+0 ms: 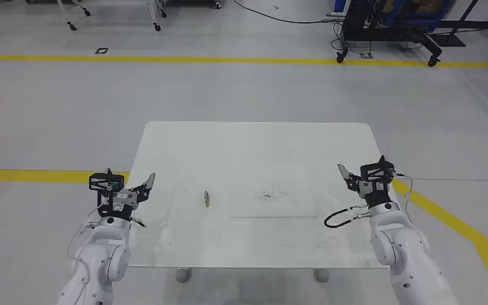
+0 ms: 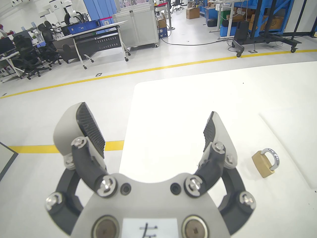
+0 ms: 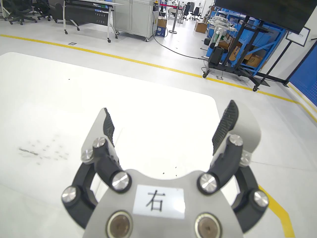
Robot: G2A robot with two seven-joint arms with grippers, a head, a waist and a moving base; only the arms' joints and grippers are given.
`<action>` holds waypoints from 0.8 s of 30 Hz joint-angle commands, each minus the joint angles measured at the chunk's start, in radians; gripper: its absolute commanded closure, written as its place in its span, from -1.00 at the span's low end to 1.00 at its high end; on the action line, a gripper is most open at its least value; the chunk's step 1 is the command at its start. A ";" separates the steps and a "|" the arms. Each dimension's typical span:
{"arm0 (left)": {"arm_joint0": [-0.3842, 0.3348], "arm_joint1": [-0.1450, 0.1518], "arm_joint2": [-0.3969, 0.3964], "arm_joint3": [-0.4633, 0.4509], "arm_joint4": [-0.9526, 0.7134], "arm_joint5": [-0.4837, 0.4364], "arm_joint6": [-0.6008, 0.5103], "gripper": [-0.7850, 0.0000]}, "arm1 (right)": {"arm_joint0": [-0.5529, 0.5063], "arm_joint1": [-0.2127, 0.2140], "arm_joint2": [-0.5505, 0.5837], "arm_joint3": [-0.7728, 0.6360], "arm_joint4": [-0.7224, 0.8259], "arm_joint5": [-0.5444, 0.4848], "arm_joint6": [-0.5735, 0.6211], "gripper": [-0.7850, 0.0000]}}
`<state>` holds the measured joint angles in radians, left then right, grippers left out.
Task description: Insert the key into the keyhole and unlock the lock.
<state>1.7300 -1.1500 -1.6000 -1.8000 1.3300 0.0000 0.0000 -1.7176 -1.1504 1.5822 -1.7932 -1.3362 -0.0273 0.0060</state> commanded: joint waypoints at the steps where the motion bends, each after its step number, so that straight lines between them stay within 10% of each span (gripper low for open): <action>1: 0.000 0.000 0.000 0.000 0.000 0.000 0.000 -1.00 | 0.041 -0.002 -0.046 0.033 0.006 -0.066 0.027 -1.00; 9: 0.000 0.000 0.000 0.000 0.000 0.000 0.000 -1.00 | 0.254 -0.023 -0.255 0.269 0.115 -0.361 0.072 -1.00; 24: 0.000 0.000 0.000 0.000 0.000 0.000 0.000 -1.00 | 0.336 -0.032 -0.325 0.381 0.159 -0.484 0.125 -1.00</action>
<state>1.7300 -1.1500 -1.6000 -1.8000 1.3300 0.0000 0.0000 -1.4108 -1.1809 1.2724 -1.4449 -1.2075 -0.4495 0.1233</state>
